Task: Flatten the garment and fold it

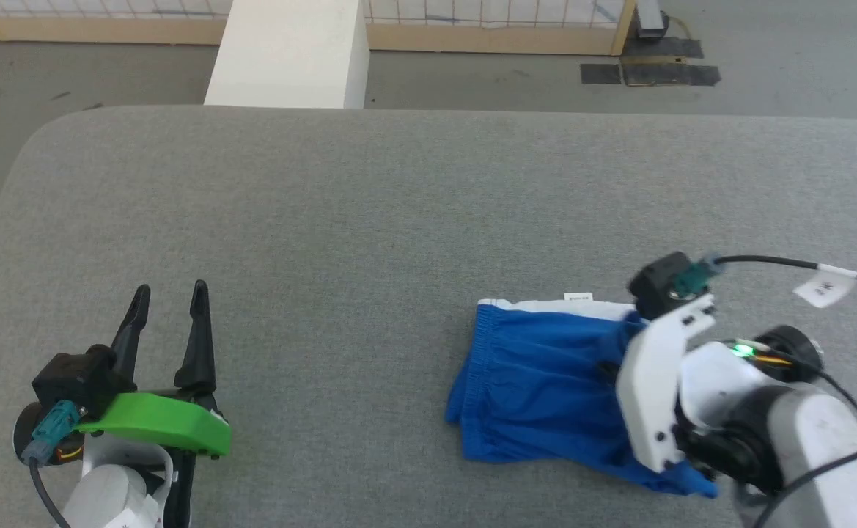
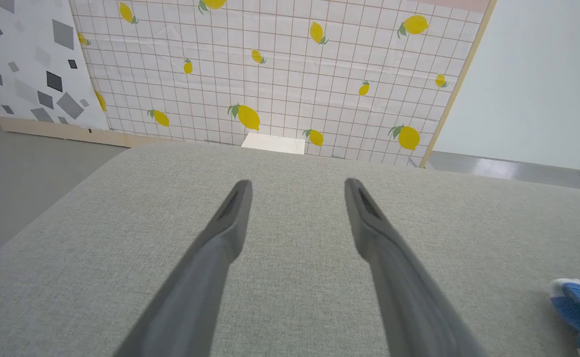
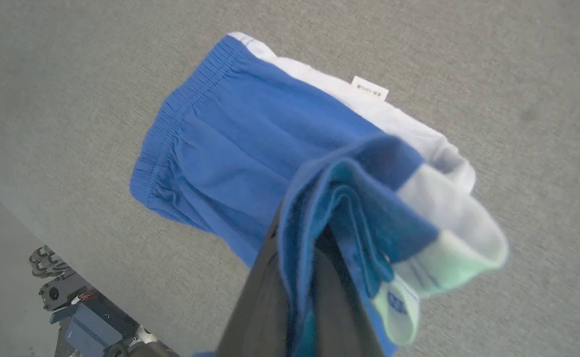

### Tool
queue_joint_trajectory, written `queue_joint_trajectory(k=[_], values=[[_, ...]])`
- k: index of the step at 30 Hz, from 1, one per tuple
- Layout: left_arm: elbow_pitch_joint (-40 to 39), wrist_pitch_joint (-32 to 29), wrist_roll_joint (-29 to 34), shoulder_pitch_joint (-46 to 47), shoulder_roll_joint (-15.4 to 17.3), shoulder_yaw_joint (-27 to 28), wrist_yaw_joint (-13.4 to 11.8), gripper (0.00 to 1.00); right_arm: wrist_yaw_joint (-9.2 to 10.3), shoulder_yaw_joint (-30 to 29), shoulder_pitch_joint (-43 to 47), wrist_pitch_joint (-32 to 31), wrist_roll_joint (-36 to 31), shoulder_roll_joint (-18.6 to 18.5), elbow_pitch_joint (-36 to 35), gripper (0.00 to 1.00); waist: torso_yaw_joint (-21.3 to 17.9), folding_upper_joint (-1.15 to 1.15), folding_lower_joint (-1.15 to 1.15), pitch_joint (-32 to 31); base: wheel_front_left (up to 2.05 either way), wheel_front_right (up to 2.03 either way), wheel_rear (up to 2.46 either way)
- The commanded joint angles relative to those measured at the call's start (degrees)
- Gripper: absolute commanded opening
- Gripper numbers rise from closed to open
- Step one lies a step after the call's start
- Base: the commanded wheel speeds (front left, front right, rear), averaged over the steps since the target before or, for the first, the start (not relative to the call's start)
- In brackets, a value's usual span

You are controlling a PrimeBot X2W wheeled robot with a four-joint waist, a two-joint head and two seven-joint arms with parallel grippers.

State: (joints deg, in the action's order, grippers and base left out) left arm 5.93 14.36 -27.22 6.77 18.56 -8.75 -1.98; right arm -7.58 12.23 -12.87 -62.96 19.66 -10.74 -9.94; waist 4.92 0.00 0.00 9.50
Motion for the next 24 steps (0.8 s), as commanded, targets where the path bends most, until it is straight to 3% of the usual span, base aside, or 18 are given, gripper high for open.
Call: queue_joint_trajectory(k=[1, 14, 16, 24], values=[[-0.06, 0.03, -0.34, 0.07, -0.10, 0.01, 0.25, 1.00, 0.09, 1.00, -1.71, 1.63, 0.27, 1.11, 1.48, 0.00, 0.86, 0.00, 0.00, 0.55, 0.00, 0.00, 0.00], [1.21, 0.28, -0.94, 0.84, -0.74, -0.55, 1.23, 1.00, 0.09, 4.79, -7.73, 13.13, -3.27, 6.26, 20.07, 0.00, 3.37, 0.00, 0.00, 2.07, 0.00, 0.00, 0.00], [1.38, 0.32, -0.90, 0.90, -0.85, -0.63, 1.26, 1.00, 0.09, 5.86, -8.43, 15.52, -3.08, 6.66, 21.47, 1.00, 3.42, 0.00, 0.00, 2.10, 0.00, 0.00, 0.00], [2.28, 0.42, -0.84, 0.61, -0.62, -0.76, 1.72, 1.00, 0.09, 11.63, -10.72, 19.57, -0.49, 7.07, 19.48, 1.00, 1.73, 0.00, 0.00, 0.79, 0.00, 0.00, 0.00]])
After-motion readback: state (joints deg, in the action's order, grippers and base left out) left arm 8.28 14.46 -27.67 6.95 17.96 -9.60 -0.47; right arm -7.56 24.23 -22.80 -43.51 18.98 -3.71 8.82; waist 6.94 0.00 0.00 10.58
